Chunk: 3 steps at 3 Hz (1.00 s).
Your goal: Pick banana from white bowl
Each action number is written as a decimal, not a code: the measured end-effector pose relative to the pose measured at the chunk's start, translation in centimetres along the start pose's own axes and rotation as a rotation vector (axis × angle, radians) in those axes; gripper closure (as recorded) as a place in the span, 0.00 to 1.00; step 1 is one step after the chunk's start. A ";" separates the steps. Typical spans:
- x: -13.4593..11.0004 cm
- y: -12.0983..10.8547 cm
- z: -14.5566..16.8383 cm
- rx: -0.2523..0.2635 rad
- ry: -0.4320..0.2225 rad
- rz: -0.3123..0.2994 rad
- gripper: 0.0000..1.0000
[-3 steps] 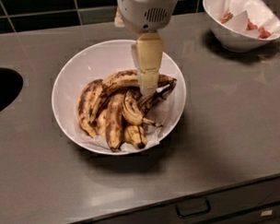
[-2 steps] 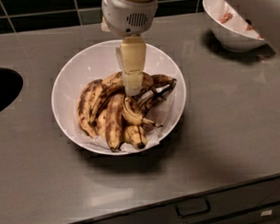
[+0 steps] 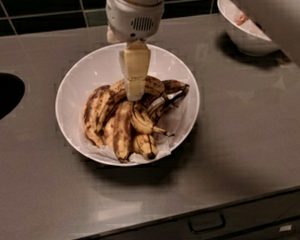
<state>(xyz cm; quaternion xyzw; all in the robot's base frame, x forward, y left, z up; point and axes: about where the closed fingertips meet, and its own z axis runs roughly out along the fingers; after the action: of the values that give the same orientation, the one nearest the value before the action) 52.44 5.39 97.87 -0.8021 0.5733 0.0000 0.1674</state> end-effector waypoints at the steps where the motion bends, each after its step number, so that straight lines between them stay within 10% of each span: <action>1: -0.1 0.0 0.9 -0.019 -0.014 0.005 0.17; 3: 0.0 1.1 2.6 -0.062 -0.040 0.027 0.16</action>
Offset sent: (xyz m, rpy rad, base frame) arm -0.0118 -0.0035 -0.0322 0.0063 0.1103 -0.0075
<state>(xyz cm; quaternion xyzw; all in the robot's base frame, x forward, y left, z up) 51.89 5.72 95.10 -0.7990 0.5803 0.0360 0.1536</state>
